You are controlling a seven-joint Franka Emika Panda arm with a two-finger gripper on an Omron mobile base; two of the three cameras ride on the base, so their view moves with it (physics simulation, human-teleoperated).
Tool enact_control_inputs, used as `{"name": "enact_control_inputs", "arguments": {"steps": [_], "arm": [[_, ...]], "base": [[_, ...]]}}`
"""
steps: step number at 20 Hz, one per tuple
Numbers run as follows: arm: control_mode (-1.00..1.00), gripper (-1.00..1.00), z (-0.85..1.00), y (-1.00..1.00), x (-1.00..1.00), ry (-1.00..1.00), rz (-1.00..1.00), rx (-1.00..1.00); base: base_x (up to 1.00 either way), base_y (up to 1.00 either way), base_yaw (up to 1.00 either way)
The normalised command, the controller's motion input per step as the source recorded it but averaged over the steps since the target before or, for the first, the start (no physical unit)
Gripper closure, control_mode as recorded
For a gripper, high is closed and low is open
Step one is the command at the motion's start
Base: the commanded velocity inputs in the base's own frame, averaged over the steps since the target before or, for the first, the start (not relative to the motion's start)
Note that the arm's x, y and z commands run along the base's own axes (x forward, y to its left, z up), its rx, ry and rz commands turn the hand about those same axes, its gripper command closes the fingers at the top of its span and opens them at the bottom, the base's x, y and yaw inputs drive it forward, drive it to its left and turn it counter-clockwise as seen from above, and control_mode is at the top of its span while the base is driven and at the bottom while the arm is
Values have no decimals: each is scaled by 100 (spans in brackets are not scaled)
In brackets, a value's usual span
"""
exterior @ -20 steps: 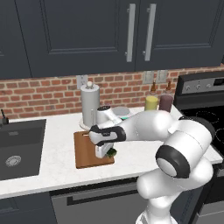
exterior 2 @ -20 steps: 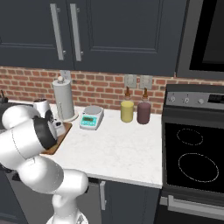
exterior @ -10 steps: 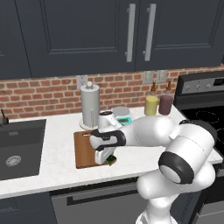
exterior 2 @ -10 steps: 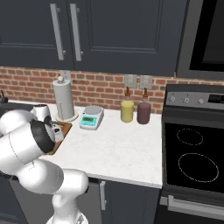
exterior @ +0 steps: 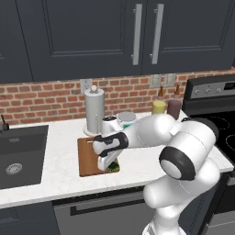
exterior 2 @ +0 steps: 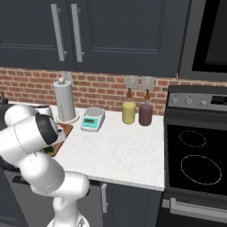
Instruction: Pick up the sponge from the counter and clean the cutting board by briefly scrubbing or pressing down on the cutting board. Once finished, release the sponge.
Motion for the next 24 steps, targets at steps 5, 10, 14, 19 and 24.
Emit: {"name": "enact_control_inputs", "arguments": {"steps": [5,10,14,19,24], "arm": [[-100,100,-8,13,18,-4,-6,0],[-100,100,-4,4,21,-3,-8,0],[-100,100,-17,0,42,0,-10,0],[-100,100,-31,0,53,0,-11,0],[-100,100,-34,0,44,0,-10,0]], "base": [[0,0,0],[0,0,0],[0,0,0],[0,0,0],[0,0,0]]}}
